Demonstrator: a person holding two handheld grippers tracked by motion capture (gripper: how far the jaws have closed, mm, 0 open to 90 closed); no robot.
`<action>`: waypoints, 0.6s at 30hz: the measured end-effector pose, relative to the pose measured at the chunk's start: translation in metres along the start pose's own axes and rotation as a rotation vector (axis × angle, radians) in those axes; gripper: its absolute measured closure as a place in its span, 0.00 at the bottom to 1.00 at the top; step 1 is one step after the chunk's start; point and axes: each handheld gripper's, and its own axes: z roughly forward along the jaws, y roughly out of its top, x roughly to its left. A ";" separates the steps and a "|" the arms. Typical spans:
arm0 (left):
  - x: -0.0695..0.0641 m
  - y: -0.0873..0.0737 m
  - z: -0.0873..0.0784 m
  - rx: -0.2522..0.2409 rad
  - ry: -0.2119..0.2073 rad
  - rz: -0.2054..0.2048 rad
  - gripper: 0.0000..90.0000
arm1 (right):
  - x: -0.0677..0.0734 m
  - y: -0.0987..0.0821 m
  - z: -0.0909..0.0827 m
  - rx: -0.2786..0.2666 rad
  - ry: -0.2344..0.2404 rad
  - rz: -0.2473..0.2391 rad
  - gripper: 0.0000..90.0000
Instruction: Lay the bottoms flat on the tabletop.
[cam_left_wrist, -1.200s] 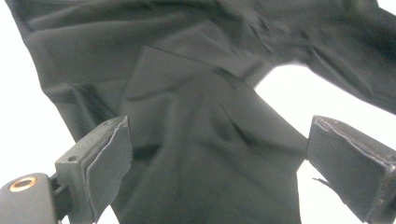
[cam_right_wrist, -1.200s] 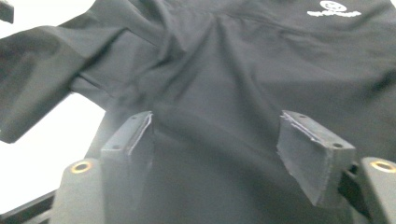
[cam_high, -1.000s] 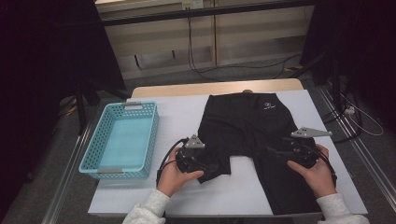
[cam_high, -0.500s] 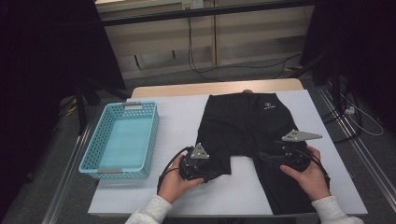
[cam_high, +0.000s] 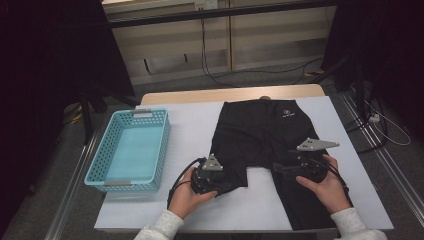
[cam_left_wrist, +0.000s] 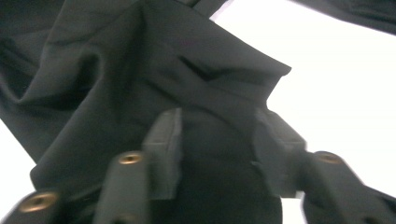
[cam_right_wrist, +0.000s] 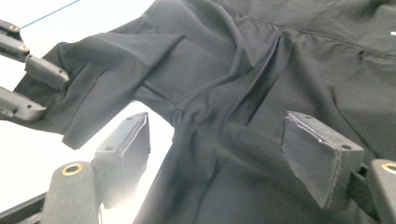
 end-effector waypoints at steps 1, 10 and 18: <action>-0.001 0.000 0.000 0.008 0.005 0.007 0.55 | 0.000 0.000 0.000 0.001 -0.001 0.000 0.26; -0.011 0.005 0.007 0.022 -0.030 0.058 0.56 | -0.002 -0.001 -0.001 -0.002 -0.008 0.000 0.26; -0.013 0.009 0.009 0.036 0.018 0.048 0.82 | 0.000 -0.002 -0.004 -0.009 -0.015 -0.001 0.27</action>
